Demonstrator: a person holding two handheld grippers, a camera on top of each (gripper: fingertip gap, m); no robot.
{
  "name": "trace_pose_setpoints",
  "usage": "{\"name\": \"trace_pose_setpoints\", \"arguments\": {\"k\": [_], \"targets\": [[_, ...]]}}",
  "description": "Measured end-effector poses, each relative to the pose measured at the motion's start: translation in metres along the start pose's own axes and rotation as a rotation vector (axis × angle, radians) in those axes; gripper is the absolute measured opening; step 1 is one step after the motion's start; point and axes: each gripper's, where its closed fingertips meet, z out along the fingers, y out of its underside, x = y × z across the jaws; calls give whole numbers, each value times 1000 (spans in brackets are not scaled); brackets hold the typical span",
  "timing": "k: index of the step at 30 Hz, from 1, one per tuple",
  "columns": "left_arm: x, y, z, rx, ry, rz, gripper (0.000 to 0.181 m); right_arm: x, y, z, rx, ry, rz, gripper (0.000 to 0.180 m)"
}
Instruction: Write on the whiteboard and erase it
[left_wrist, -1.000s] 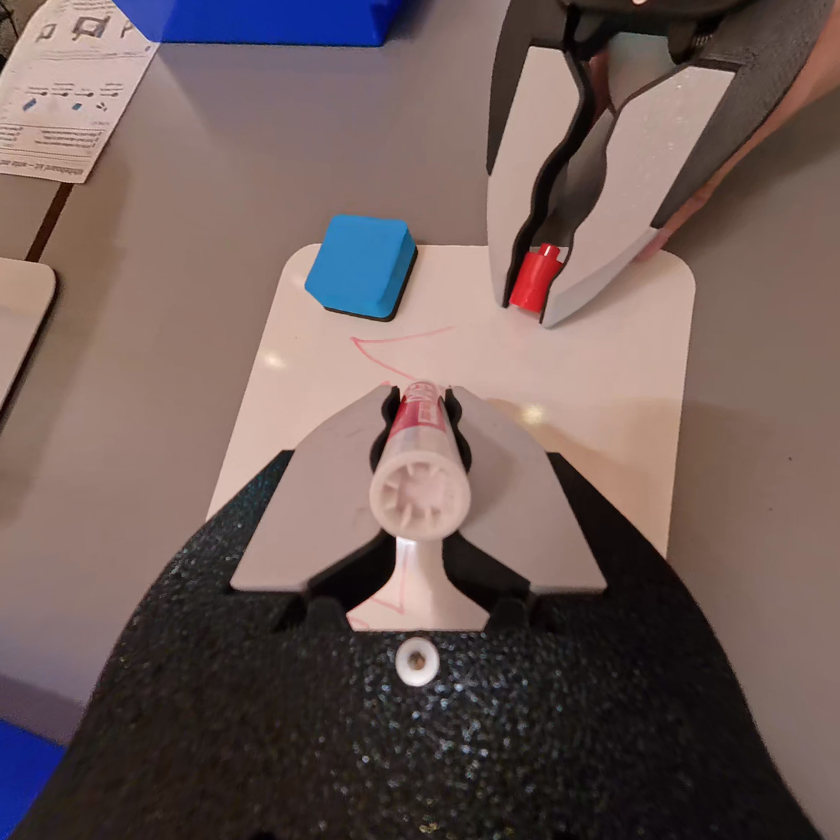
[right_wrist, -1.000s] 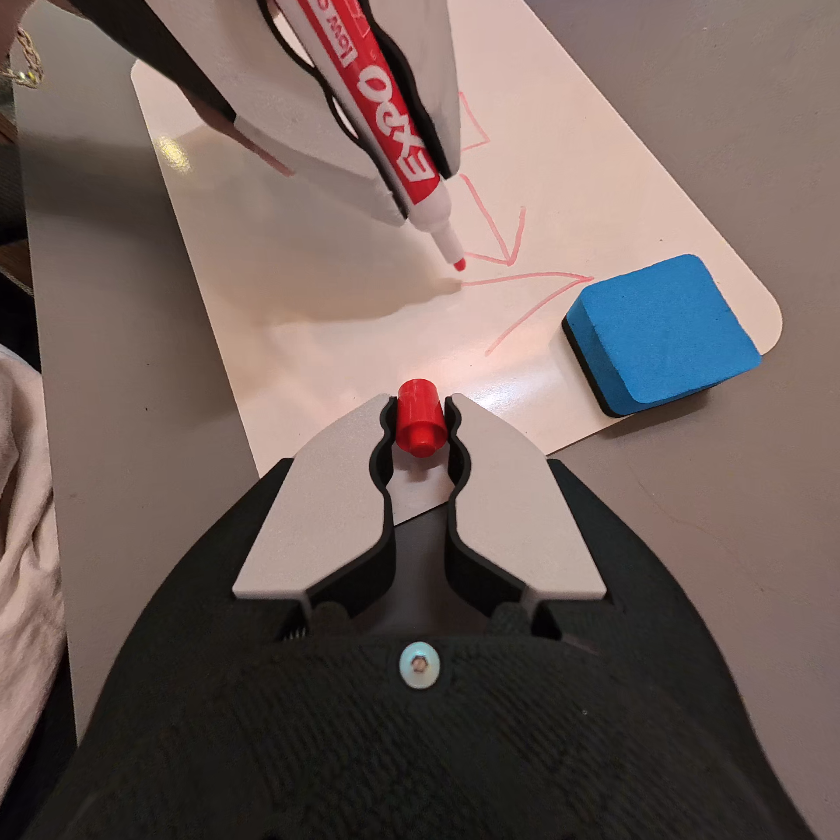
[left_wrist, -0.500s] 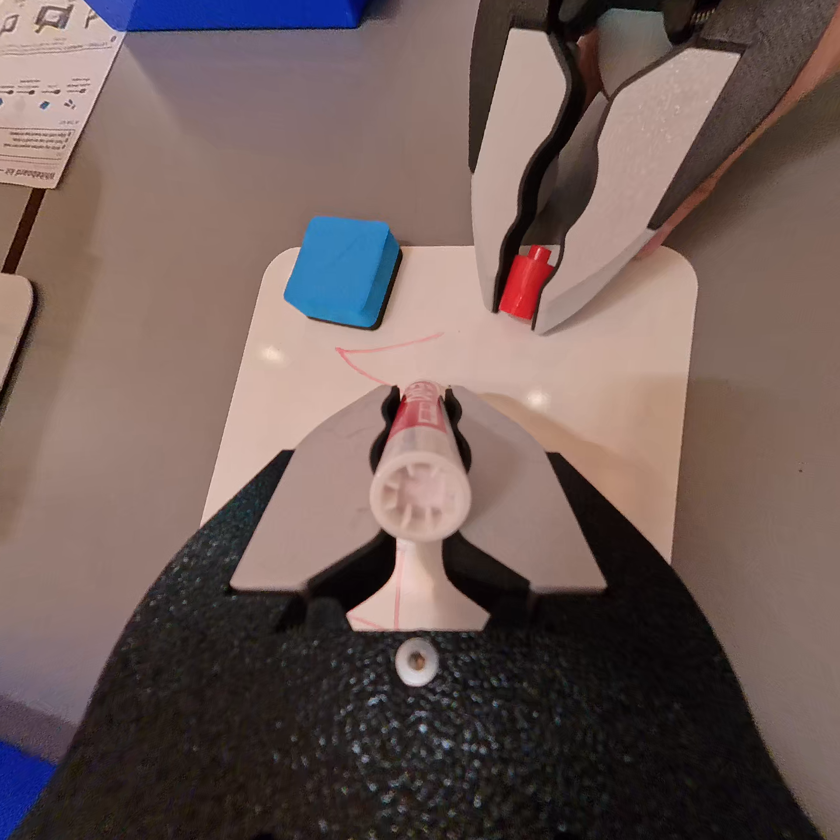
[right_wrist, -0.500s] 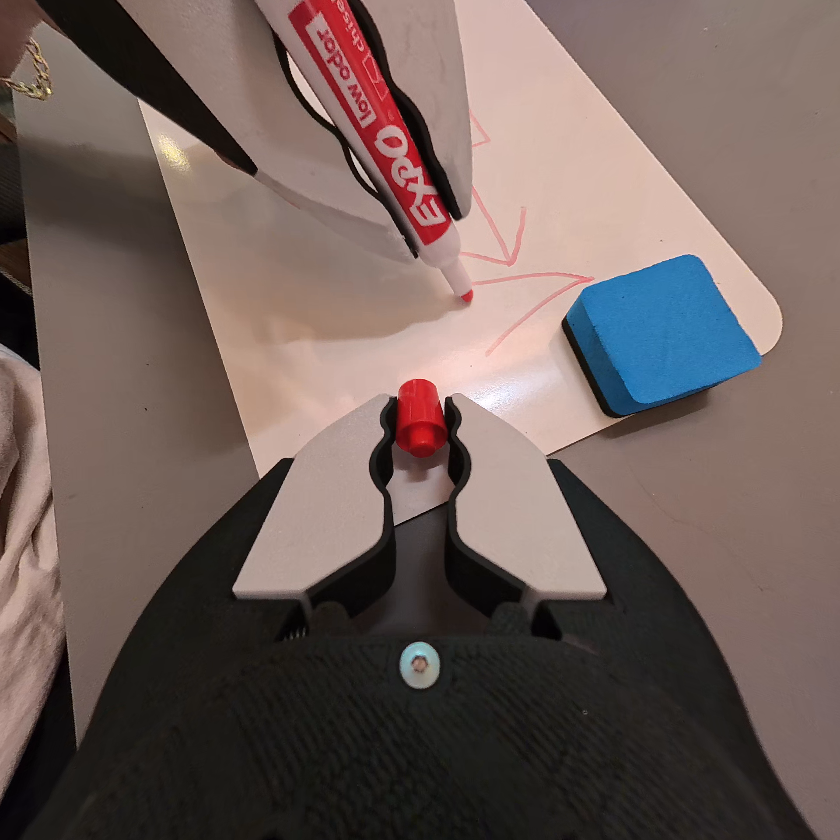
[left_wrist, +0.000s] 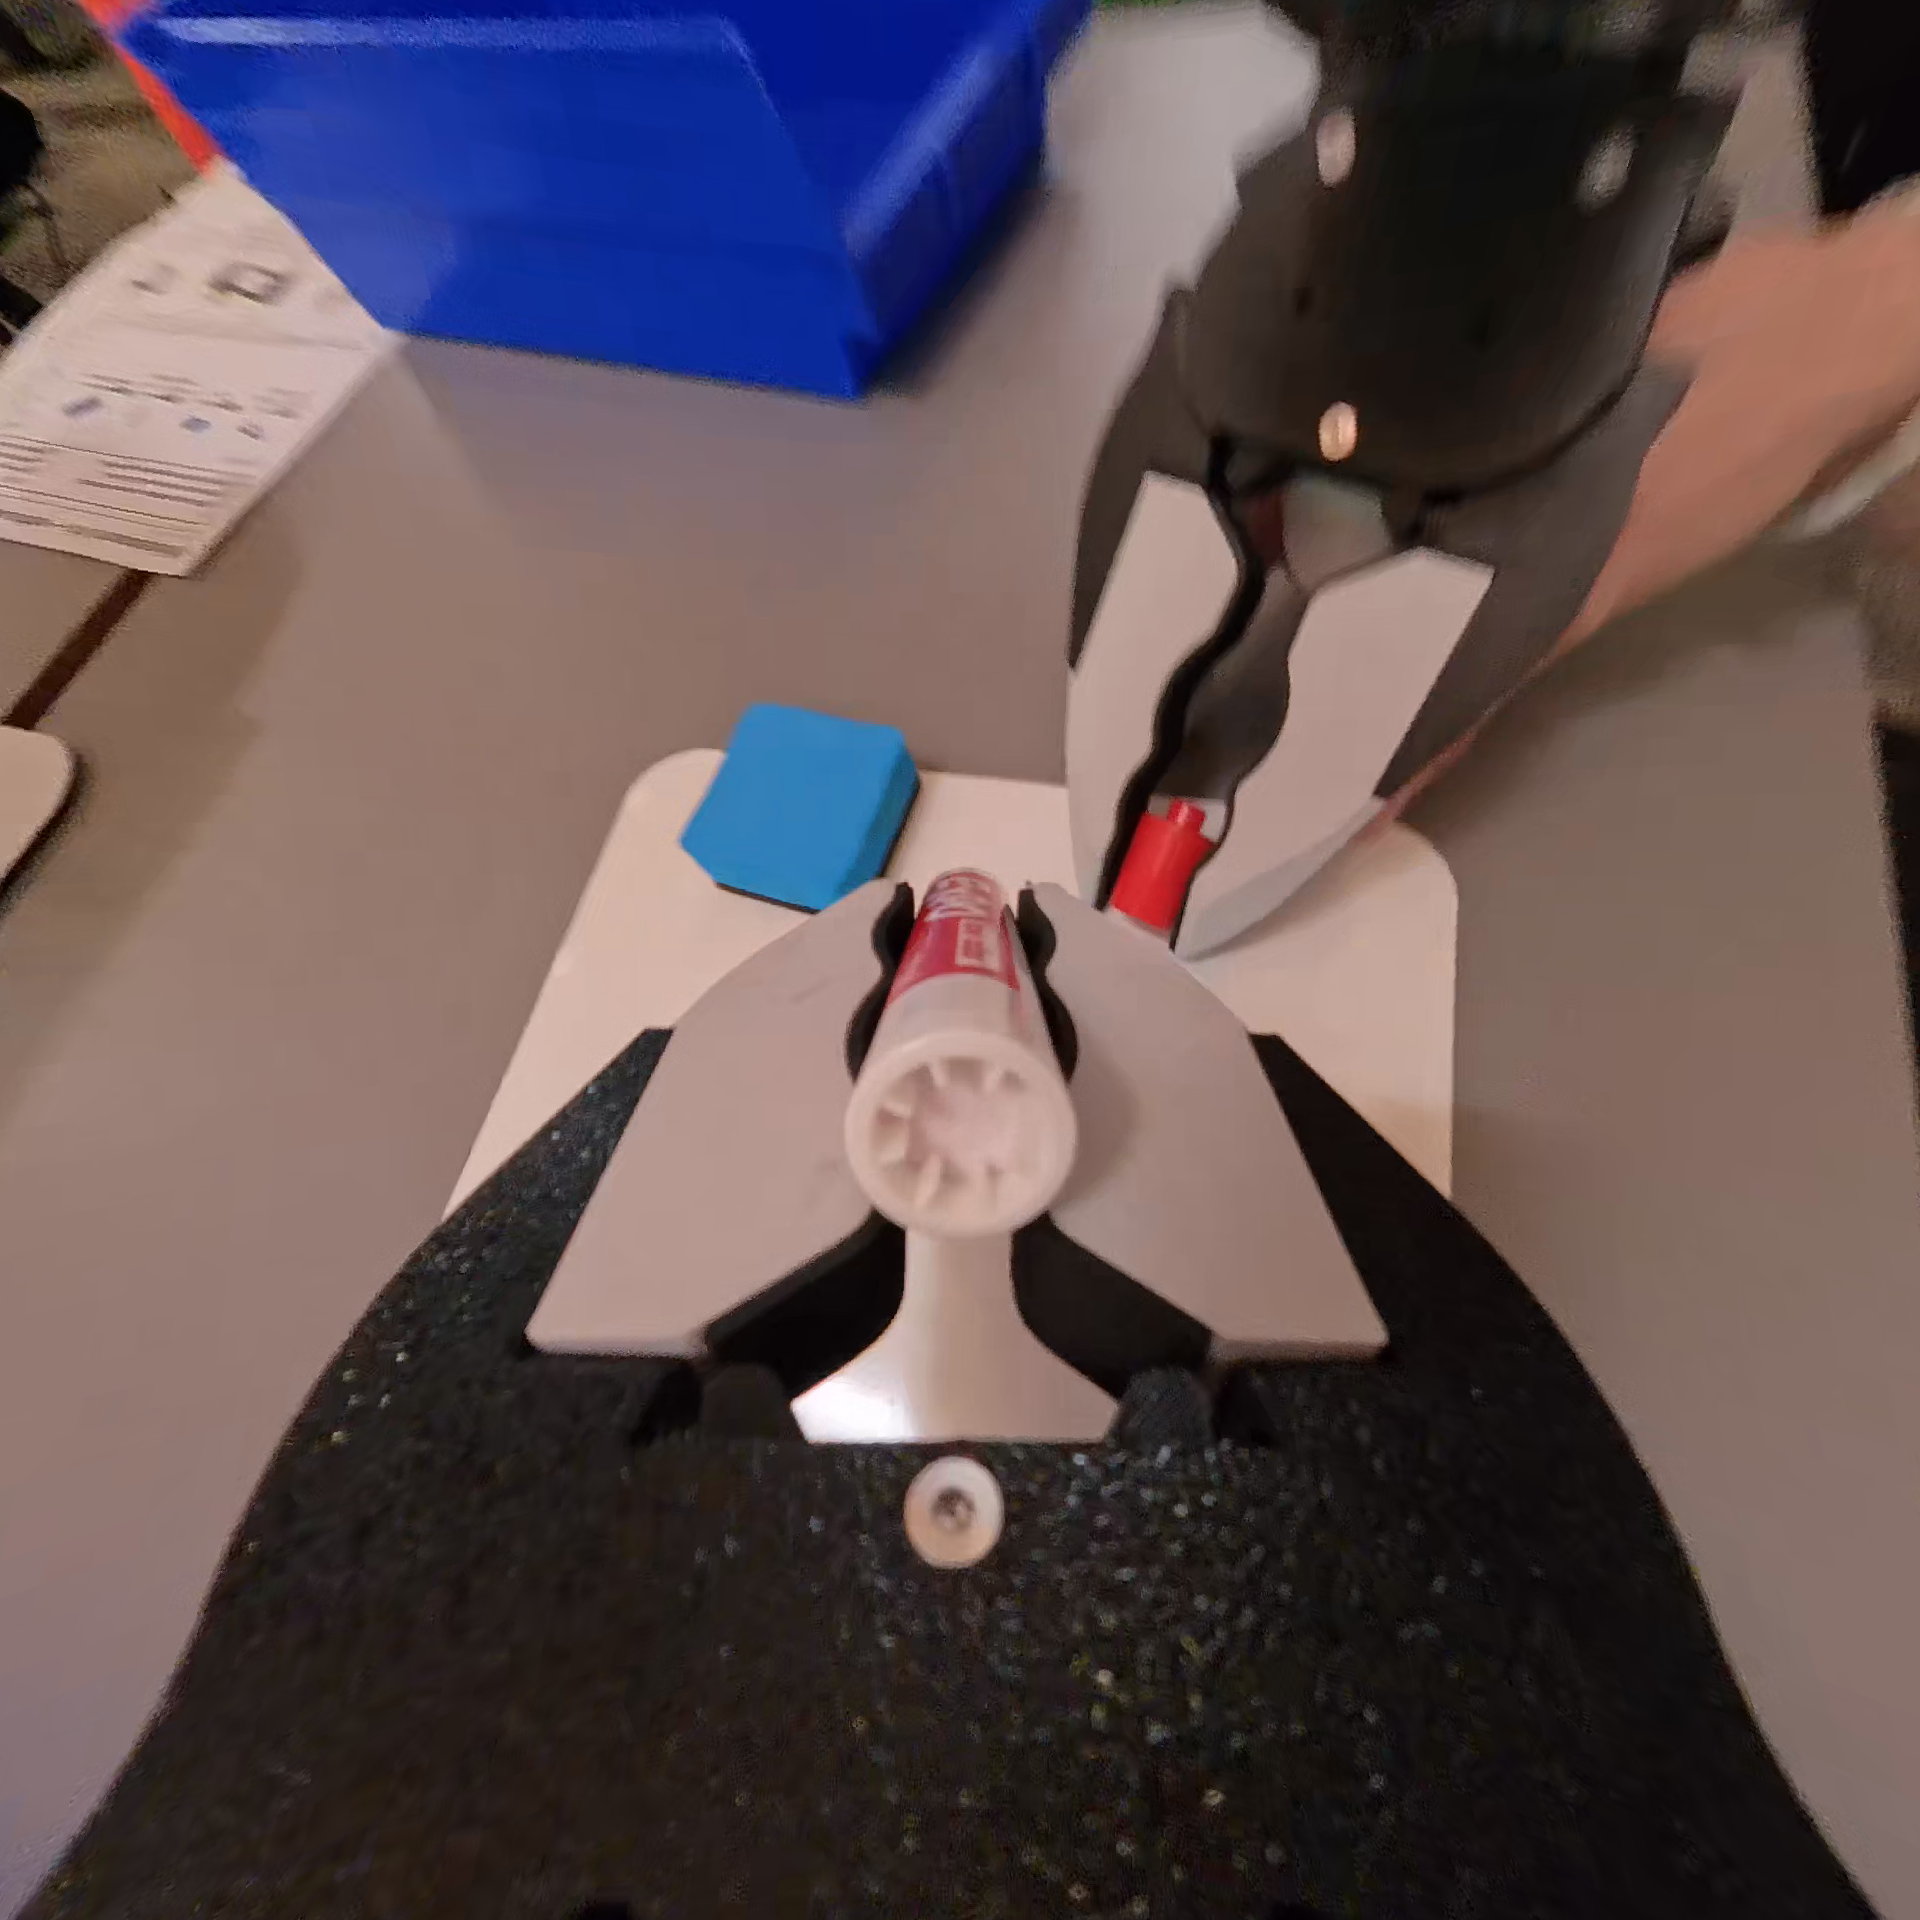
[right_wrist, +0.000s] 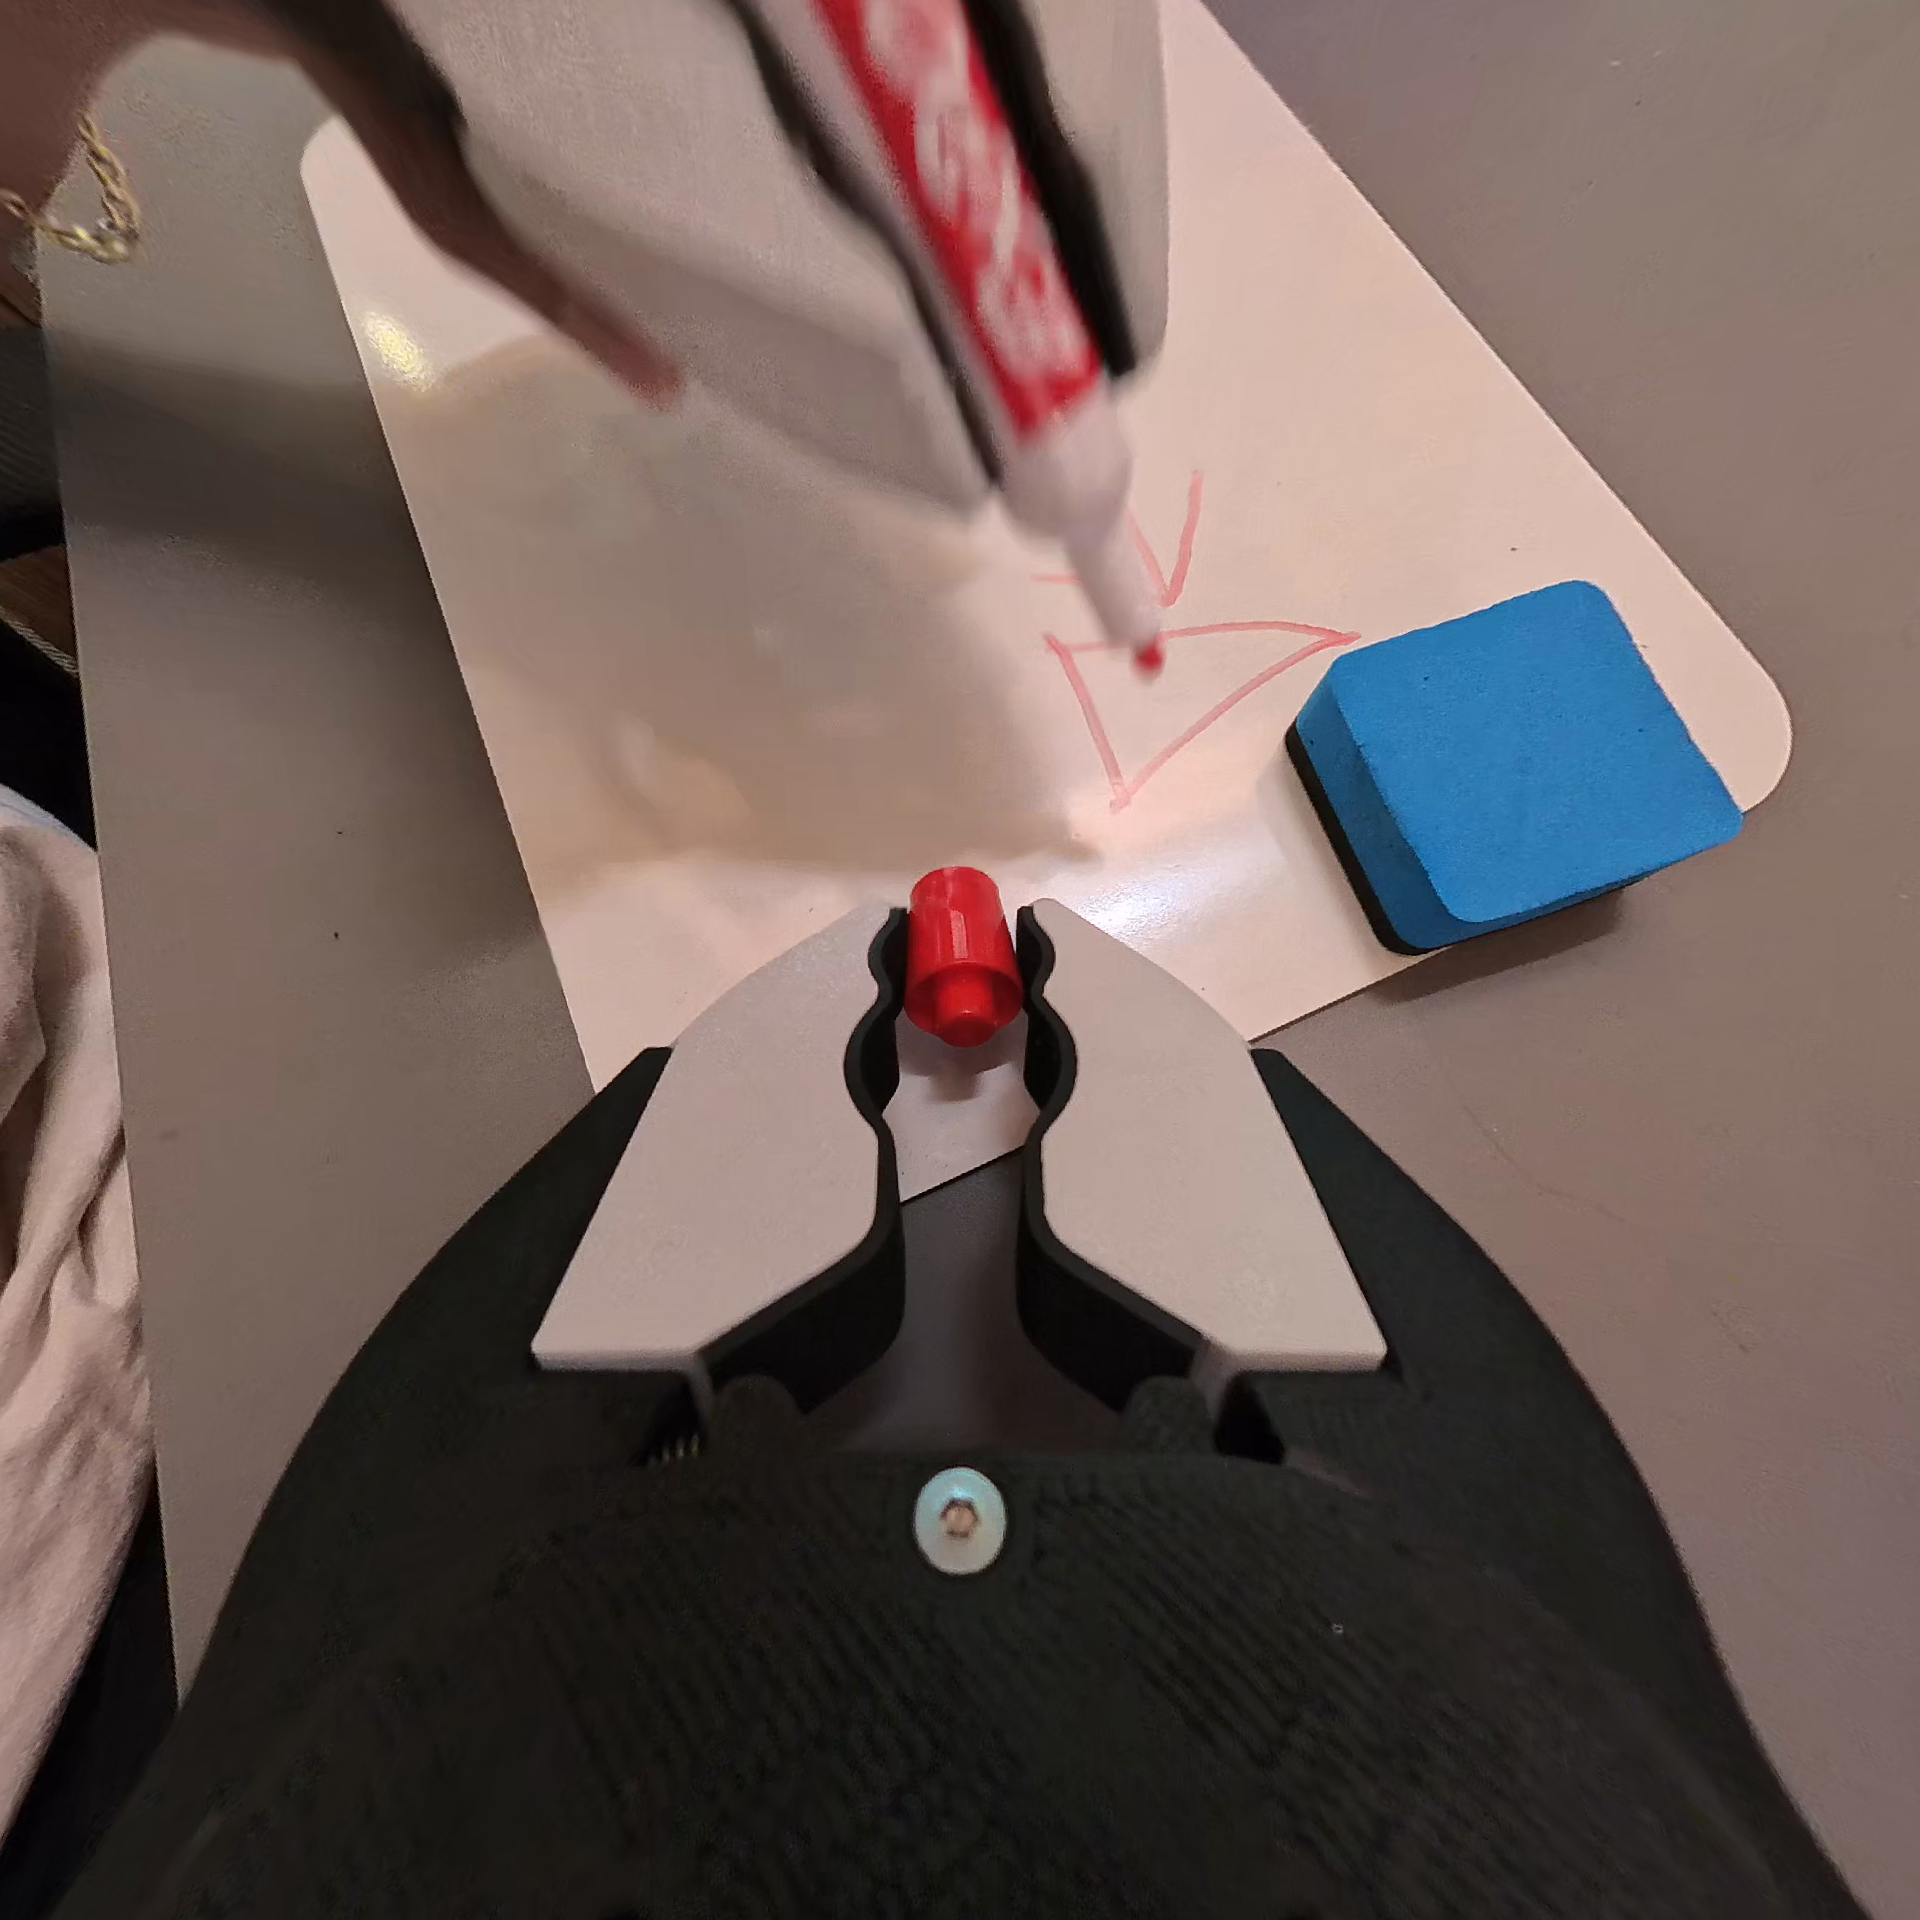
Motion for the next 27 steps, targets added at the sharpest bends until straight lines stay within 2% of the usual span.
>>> {"name": "trace_pose_setpoints", "arguments": {"k": [6,12,20,24,27], "targets": [[-45,-11,-64,201,-132,-148,19,1,-1,0,5,-5,23,20],[-44,-15,-105,385,-74,-261,19,0,-1,-1,5,-27,17,20],[6,-16,-81,333,90,-216,19,-10,-22,-2,64,24,-184,20],[23,-22,-67,324,118,-173,19,-17,-47,-17,239,1,-210,20],[24,-31,-70,403,153,-219,19,-24,-61,-34,421,-117,-139,20]]}}
